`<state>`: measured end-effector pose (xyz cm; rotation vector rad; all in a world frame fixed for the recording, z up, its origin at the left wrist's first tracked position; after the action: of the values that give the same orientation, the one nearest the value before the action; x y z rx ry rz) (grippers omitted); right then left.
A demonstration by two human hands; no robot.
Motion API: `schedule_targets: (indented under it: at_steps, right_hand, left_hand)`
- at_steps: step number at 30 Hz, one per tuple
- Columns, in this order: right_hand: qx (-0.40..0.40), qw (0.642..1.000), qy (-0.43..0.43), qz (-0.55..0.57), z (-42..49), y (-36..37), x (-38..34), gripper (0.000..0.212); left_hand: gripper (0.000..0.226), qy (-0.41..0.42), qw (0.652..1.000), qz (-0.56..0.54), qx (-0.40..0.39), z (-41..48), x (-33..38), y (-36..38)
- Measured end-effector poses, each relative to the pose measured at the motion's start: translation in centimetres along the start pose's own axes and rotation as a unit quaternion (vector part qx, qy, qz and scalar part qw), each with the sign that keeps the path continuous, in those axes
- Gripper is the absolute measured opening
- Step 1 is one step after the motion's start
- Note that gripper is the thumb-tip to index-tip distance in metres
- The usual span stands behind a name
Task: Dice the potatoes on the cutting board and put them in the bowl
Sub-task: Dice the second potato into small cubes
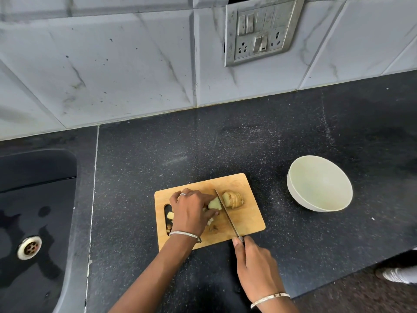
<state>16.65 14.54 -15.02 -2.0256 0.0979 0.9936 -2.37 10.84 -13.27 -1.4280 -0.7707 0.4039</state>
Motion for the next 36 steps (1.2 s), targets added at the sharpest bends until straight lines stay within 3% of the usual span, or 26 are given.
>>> schedule_targets:
  at_steps: [8,36]
  right_hand:
    - [-0.002,1.0,-0.023,0.01,-0.2,-0.7,-0.8,0.032]
    - [-0.026,0.997,0.025,-0.062,-1.5,-0.9,-0.2,0.033]
  left_hand:
    - [0.03,-0.012,1.0,-0.012,0.009,-0.1,-0.1,0.0]
    - [0.033,-0.031,0.999,0.01,0.007,-0.3,-0.3,-0.1]
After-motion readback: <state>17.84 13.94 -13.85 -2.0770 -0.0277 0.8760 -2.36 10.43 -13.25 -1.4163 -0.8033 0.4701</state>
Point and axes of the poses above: each hand's wrist, its own z-axis towards the middle knuckle, its own y-axis out of the palm, x = y × z, the point moved 8 cm from there along z, towards the middle knuckle, and after that the axes turned 14 degrees about z, right-handed, at the moved point
